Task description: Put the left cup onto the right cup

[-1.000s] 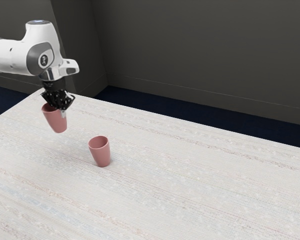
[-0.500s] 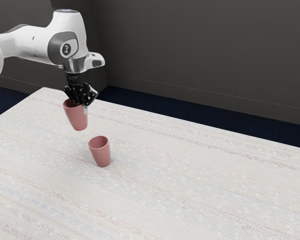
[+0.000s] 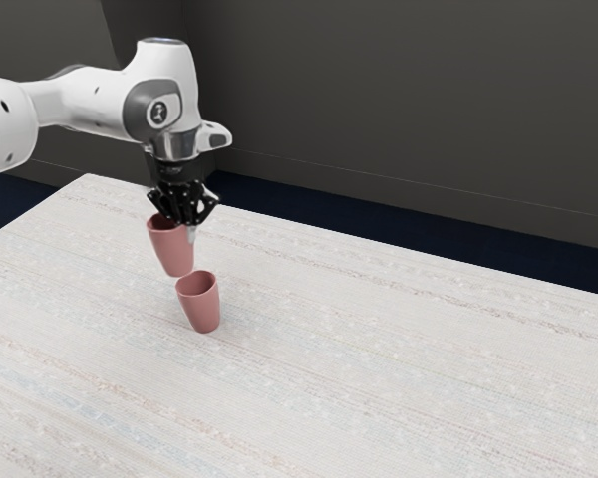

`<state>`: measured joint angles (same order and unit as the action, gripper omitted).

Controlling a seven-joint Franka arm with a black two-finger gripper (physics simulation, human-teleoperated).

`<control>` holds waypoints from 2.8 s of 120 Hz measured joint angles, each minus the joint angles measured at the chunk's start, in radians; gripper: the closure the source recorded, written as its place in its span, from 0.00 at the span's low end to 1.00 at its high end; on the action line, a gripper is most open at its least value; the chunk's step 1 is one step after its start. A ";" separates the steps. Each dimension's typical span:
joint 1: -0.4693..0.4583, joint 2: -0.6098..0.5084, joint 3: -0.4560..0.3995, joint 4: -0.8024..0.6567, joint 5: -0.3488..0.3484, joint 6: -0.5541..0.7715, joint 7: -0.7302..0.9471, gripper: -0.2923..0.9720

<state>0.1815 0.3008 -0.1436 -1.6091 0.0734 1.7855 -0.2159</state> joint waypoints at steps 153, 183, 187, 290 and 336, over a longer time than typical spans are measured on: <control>-0.008 0.084 -0.004 0.007 -0.012 0.073 -0.110 0.85; -0.008 0.089 -0.004 0.001 -0.020 0.091 -0.119 0.85; -0.008 0.090 -0.004 0.000 -0.022 0.092 -0.121 0.85; -0.011 0.062 -0.004 -0.034 -0.045 0.110 -0.132 0.29; -0.014 -0.013 -0.002 -0.047 -0.019 0.099 -0.122 0.24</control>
<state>0.1677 0.2874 -0.1457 -1.6560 0.0548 1.8850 -0.3376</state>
